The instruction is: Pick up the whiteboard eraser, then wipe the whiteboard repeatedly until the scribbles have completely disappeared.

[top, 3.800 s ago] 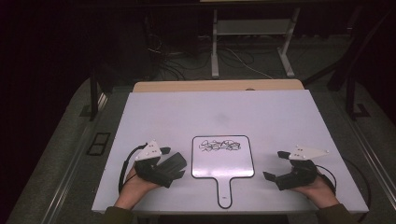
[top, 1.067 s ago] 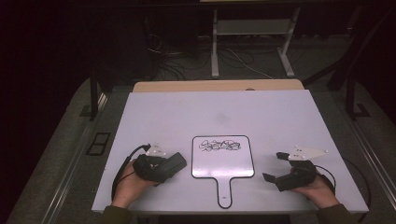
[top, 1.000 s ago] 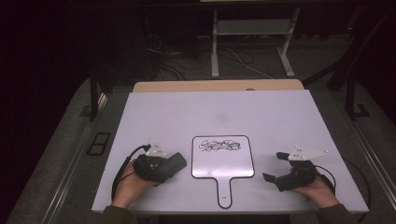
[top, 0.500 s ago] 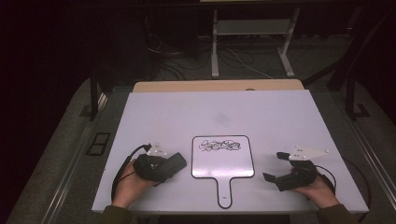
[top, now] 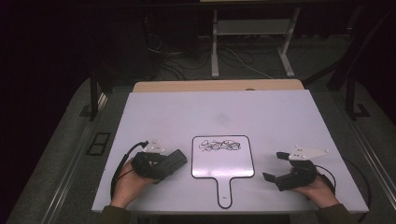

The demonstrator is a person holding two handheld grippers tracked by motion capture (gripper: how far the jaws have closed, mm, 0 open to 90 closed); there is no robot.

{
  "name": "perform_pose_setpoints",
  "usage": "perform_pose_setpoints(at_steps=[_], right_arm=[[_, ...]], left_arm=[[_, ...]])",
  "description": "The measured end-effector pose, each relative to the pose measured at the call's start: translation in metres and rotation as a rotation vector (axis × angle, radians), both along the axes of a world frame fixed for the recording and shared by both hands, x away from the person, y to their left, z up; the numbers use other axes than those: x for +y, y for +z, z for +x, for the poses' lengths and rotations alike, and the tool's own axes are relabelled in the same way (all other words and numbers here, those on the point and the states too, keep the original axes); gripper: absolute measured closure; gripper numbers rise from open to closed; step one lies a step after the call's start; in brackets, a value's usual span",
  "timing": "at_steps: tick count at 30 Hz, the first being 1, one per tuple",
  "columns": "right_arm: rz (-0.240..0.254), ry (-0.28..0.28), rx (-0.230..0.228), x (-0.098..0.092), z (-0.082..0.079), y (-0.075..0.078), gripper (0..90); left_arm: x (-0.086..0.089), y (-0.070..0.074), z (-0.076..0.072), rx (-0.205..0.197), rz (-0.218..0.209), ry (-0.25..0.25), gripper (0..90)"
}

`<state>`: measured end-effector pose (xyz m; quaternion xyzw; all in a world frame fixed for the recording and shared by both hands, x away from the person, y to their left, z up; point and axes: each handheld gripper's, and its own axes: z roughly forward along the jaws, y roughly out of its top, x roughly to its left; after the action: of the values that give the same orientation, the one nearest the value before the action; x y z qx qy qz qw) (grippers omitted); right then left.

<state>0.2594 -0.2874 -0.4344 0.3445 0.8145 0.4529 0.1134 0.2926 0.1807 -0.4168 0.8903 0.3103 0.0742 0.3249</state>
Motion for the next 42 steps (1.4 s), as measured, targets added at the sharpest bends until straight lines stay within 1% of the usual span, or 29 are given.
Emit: perform_pose_setpoints(at_steps=[1, 2, 4, 5, 8, 10, 11, 14, 15, 18, 19, 20, 22, 23, 24, 27, 29, 31, 32, 33, 35, 40, 42], right_arm=[[0.002, -0.001, 0.001, 0.000, 0.000, 0.000, 0.8], [0.007, -0.003, 0.002, 0.000, 0.001, 0.000, 0.9], [0.007, -0.002, 0.004, 0.000, 0.001, 0.001, 0.9], [0.007, -0.002, 0.005, 0.000, 0.001, 0.001, 0.9], [0.006, -0.003, 0.006, 0.000, 0.001, 0.000, 0.8], [0.009, -0.003, 0.007, 0.001, 0.002, 0.000, 0.9], [0.009, -0.004, 0.007, 0.001, 0.002, 0.000, 0.9], [0.006, 0.000, 0.006, 0.001, 0.001, 0.000, 0.9], [0.006, 0.002, 0.006, 0.001, 0.001, 0.000, 0.8], [0.006, 0.004, 0.007, 0.001, 0.000, -0.001, 0.9], [0.008, 0.004, 0.008, 0.001, 0.000, -0.001, 0.9], [0.007, 0.007, 0.008, 0.001, 0.000, -0.001, 0.9], [0.007, 0.008, 0.007, 0.001, 0.000, -0.001, 0.9], [0.008, 0.009, 0.007, 0.001, 0.000, -0.001, 0.8], [0.008, 0.009, 0.008, 0.002, -0.001, -0.001, 0.9], [0.011, 0.010, 0.008, 0.002, -0.001, -0.001, 0.9], [0.009, 0.013, 0.006, 0.002, -0.001, -0.001, 0.9], [0.010, 0.011, 0.005, 0.002, 0.000, -0.001, 0.9], [0.009, 0.010, 0.006, 0.002, 0.000, -0.001, 0.9], [0.009, 0.008, 0.009, 0.003, 0.000, -0.001, 0.9], [0.011, 0.009, 0.010, 0.003, 0.001, -0.002, 0.9], [0.012, 0.009, 0.013, 0.003, 0.001, -0.002, 0.9], [0.017, 0.004, 0.015, 0.003, 0.003, -0.003, 0.9]], left_arm=[[0.000, 0.001, 0.001, -0.002, -0.008, 0.001, 39.2], [0.001, 0.002, 0.002, 0.006, -0.026, 0.006, 39.3], [0.002, 0.002, 0.003, 0.010, -0.032, 0.001, 39.2], [0.002, 0.002, 0.005, 0.016, -0.047, 0.007, 39.3], [0.001, 0.003, 0.008, 0.022, -0.055, 0.007, 39.3], [0.000, 0.005, 0.009, 0.018, -0.064, 0.002, 39.3], [-0.003, 0.008, 0.010, 0.001, -0.065, -0.010, 39.2], [-0.006, 0.011, 0.013, 0.003, -0.072, -0.013, 39.2], [-0.009, 0.013, 0.016, 0.011, -0.085, -0.019, 39.2], [-0.012, 0.015, 0.020, 0.013, -0.069, -0.025, 39.2], [-0.015, 0.015, 0.021, 0.017, -0.070, -0.024, 39.2], [-0.017, 0.016, 0.023, 0.002, -0.065, -0.035, 39.2], [-0.019, 0.016, 0.023, -0.003, -0.071, -0.034, 39.2], [-0.020, 0.017, 0.024, -0.020, -0.069, -0.034, 39.2], [-0.022, 0.019, 0.023, -0.060, -0.065, -0.009, 39.3], [-0.024, 0.021, 0.026, -0.057, -0.074, -0.009, 39.3], [-0.028, 0.025, 0.031, -0.055, -0.072, -0.016, 39.3], [-0.030, 0.025, 0.033, -0.056, -0.070, -0.019, 39.4], [-0.034, 0.026, 0.036, -0.048, -0.069, -0.022, 39.4], [-0.034, 0.026, 0.036, -0.048, -0.069, -0.022, 39.3], [-0.041, 0.025, 0.042, -0.043, -0.063, -0.027, 39.3], [-0.049, 0.024, 0.051, -0.027, -0.076, -0.043, 39.3], [-0.053, 0.024, 0.054, -0.032, -0.063, -0.054, 39.3]])
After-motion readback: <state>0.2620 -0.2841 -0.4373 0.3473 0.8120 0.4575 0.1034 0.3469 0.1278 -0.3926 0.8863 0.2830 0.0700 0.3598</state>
